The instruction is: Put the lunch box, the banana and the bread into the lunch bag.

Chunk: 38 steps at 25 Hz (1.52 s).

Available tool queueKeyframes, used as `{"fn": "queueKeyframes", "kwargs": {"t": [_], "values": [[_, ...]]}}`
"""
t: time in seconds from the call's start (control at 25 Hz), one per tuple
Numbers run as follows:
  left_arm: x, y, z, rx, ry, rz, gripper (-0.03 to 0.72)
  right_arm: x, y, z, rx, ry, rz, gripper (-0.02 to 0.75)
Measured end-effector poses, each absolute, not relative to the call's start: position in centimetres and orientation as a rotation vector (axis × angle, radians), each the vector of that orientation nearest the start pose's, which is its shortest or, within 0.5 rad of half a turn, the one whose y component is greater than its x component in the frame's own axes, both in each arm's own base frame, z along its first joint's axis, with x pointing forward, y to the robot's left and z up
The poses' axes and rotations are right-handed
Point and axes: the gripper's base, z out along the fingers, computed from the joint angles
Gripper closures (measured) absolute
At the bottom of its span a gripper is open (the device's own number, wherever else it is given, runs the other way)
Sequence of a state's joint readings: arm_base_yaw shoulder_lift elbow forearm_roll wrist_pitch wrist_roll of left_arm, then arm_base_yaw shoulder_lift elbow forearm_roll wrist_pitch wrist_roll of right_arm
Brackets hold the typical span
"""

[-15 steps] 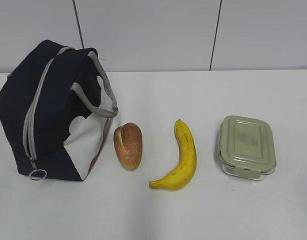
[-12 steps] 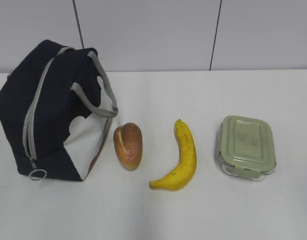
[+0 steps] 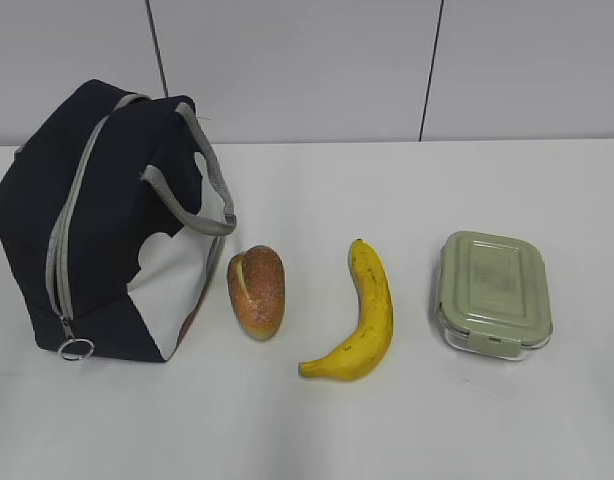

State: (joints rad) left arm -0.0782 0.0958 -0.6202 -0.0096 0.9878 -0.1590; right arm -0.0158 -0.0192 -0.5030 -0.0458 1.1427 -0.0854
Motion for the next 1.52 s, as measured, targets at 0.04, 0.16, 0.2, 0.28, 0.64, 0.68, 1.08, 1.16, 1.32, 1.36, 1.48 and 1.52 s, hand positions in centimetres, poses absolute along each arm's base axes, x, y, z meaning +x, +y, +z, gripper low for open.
{"fn": "queueKeyframes", "kwargs": {"t": [0.04, 0.16, 0.2, 0.28, 0.64, 0.68, 1.08, 1.16, 1.32, 1.36, 1.48, 1.52], "values": [[0.6, -0.2, 32.3, -0.079, 1.963, -0.177, 0.097, -1.2, -0.4, 27.1, -0.068, 2.104, -0.116, 0.281], [3.2, -0.5, 34.0, -0.083, 2.014, -0.198, 0.097, -1.2, -0.4, 27.1, -0.068, 2.104, -0.116, 0.281], [4.2, -0.7, 34.6, -0.076, 2.033, -0.198, 0.097, -1.2, -0.4, 27.1, -0.068, 2.104, -0.116, 0.281], [6.2, -1.0, 35.7, -0.044, 2.059, -0.2, 0.097, -1.2, -0.4, 27.1, -0.068, 2.104, -0.116, 0.281], [17.5, -3.0, 39.4, 0.123, 2.245, -0.271, 0.123, -1.2, -0.4, 27.1, -0.068, 2.104, -0.116, 0.281], [18.9, -3.3, 39.6, 0.141, 2.265, -0.291, 0.127, -1.2, -0.4, 27.1, -0.068, 2.104, -0.116, 0.281], [30.4, -4.6, 37.9, 0.22, 2.553, -0.339, 0.182, -1.2, -0.4, 27.1, -0.068, 2.104, -0.116, 0.281], [32.0, -4.7, 37.1, 0.225, 2.592, -0.332, 0.21, -1.2, -0.4, 27.1, -0.068, 2.104, -0.116, 0.281], [34.5, -4.7, 35.1, 0.231, 2.653, -0.309, 0.253, -1.2, -0.4, 27.1, -0.068, 2.104, -0.116, 0.281], [34.9, -4.7, 34.7, 0.232, 2.666, -0.306, 0.26, -1.2, -0.4, 27.1, -0.068, 2.104, -0.116, 0.281], [35.9, -4.8, 33.5, 0.238, 2.707, -0.302, 0.277, -1.2, -0.4, 27.1, -0.068, 2.104, -0.116, 0.281], [36.1, -4.8, 33.2, 0.24, 2.72, -0.302, 0.283, -1.2, -0.4, 27.1, -0.068, 2.104, -0.116, 0.281]]}}
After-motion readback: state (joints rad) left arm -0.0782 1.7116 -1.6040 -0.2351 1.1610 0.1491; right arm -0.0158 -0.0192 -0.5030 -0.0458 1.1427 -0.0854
